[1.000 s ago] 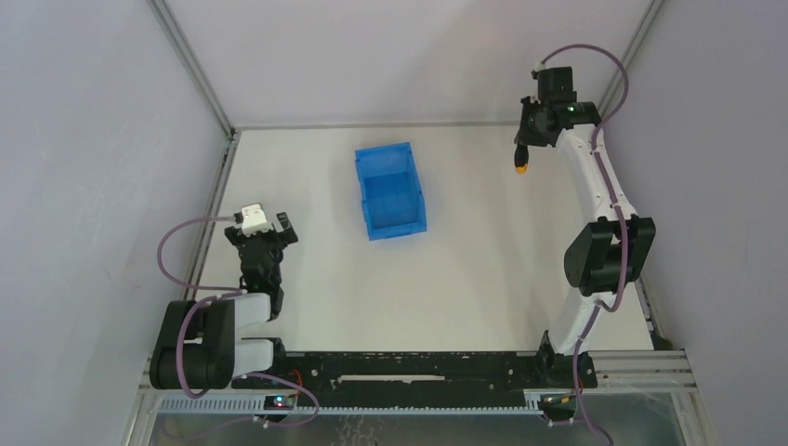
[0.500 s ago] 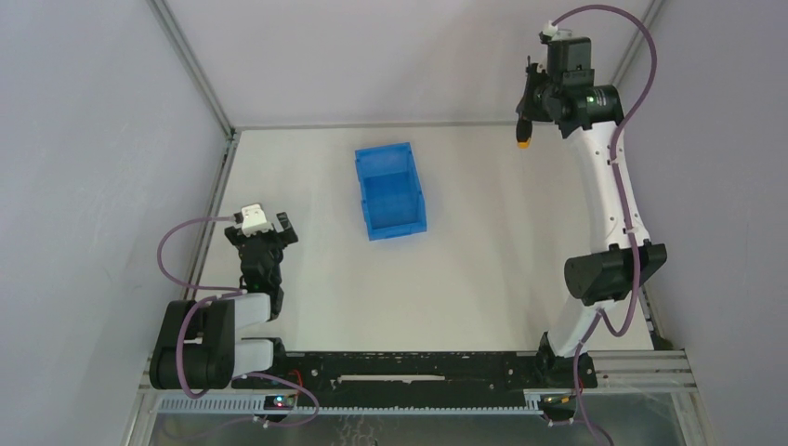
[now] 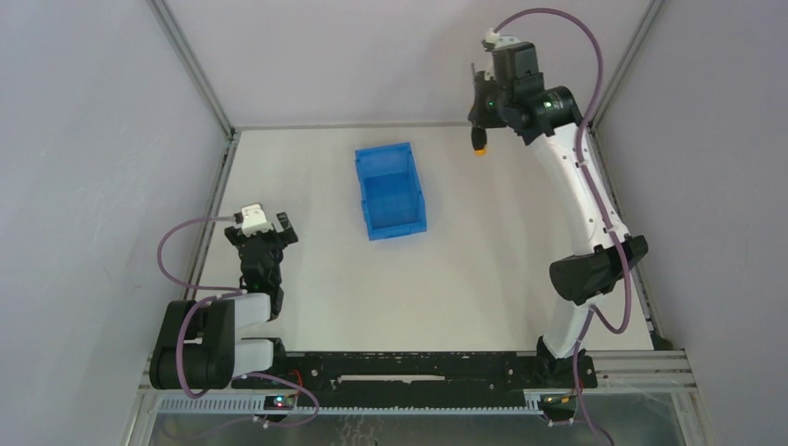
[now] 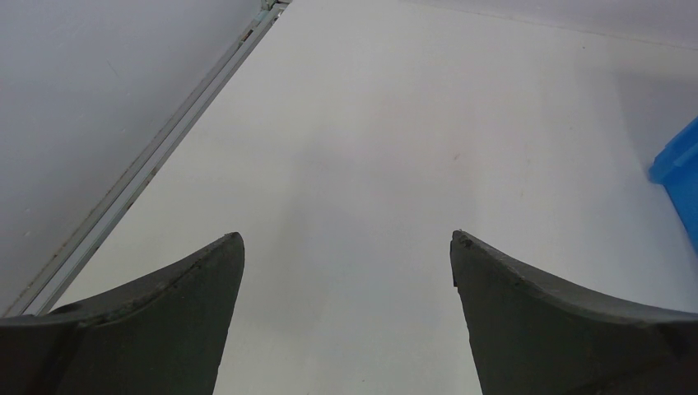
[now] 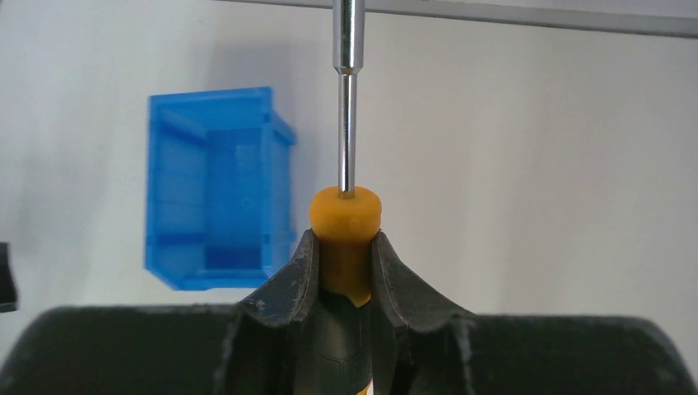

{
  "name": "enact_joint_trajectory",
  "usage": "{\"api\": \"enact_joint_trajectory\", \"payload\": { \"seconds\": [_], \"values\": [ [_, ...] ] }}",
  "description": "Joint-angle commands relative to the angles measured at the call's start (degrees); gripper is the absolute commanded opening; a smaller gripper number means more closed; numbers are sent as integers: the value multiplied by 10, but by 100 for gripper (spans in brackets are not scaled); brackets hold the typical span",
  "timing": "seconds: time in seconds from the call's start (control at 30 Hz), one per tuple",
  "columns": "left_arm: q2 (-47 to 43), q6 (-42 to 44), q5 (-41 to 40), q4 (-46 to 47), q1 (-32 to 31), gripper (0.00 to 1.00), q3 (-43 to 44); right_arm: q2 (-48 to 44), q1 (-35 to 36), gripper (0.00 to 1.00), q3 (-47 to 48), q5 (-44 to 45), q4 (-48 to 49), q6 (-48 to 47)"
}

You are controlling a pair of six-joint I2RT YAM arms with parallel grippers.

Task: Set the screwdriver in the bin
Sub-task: Place the screwdriver in the bin.

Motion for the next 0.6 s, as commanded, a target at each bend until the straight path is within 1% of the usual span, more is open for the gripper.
{"api": "enact_joint_trajectory", "payload": {
  "seconds": [0.0, 0.17, 0.57],
  "values": [
    [-4, 14, -8, 18, -3, 100, 20, 22, 42, 11, 57, 5, 19, 33],
    [-4, 14, -8, 18, -3, 100, 20, 44, 81, 11, 86, 5, 32, 50],
    [-4, 14, -7, 18, -3, 100, 20, 66, 134, 9, 81, 3, 63, 68]
  ]
}}
